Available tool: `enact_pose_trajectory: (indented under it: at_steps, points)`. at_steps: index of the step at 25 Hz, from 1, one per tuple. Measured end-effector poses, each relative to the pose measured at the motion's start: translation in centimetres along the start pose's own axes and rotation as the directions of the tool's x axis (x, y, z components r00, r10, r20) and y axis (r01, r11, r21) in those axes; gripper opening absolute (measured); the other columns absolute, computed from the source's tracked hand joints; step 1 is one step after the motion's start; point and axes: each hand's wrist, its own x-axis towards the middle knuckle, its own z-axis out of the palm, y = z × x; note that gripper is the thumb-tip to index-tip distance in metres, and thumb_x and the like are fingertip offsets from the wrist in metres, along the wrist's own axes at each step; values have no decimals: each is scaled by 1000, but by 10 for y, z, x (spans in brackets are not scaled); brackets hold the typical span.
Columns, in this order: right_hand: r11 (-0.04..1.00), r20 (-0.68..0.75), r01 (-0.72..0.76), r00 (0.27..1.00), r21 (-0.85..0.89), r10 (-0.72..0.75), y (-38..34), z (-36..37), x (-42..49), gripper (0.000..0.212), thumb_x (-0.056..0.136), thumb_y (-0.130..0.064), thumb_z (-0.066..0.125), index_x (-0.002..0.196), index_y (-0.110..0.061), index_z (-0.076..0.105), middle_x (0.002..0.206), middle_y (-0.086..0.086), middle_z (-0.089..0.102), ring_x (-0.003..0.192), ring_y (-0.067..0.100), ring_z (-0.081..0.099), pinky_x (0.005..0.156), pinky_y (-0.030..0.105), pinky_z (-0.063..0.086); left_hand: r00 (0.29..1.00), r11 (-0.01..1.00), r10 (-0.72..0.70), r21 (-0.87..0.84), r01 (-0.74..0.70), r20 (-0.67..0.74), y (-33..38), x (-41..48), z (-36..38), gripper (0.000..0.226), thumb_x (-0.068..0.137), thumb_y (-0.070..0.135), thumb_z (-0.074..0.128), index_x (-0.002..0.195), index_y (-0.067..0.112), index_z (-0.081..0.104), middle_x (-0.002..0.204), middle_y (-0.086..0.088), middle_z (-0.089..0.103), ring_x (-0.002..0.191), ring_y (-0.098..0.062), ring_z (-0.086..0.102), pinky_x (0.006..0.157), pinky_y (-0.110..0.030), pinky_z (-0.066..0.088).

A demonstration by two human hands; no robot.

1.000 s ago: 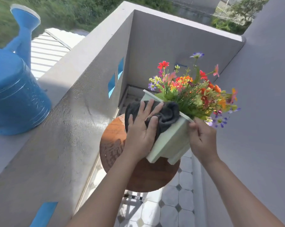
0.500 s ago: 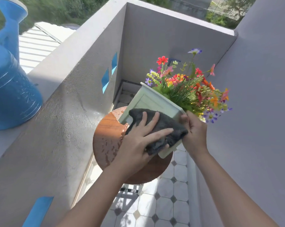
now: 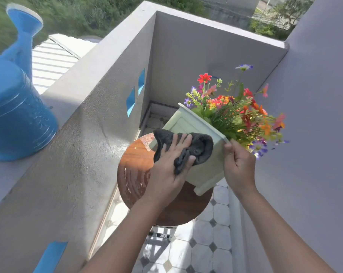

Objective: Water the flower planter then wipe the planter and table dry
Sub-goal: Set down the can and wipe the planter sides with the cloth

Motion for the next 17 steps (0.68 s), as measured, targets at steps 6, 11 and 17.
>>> enact_pose_trajectory:
  at_steps: [6,11,17]
  points:
    - [997,16,74,997,21,-74,-3,0,-6,43,91,-60,26,59,-30,24,53,-14,22,50,-6,35,48,8,24,984,993,-103,44,110,-148,-15,24,-8,42,93,42,41,134,40,32,141,22,34,138,2,20,114,-21,14]
    - [989,50,149,988,-13,-148,-7,-2,-3,49,93,-58,26,60,-23,33,54,-19,25,56,-14,38,51,3,26,750,789,-582,3,614,-315,-15,73,-24,52,94,51,42,112,7,63,112,-15,66,109,-34,57,89,-37,46]
    - [967,137,255,958,-11,-251,0,-11,1,43,96,-53,25,69,-24,43,58,-12,29,61,-11,37,59,-1,29,708,654,-691,-292,698,145,-10,102,-64,62,66,69,64,106,23,70,101,4,68,91,-11,62,76,-29,48]
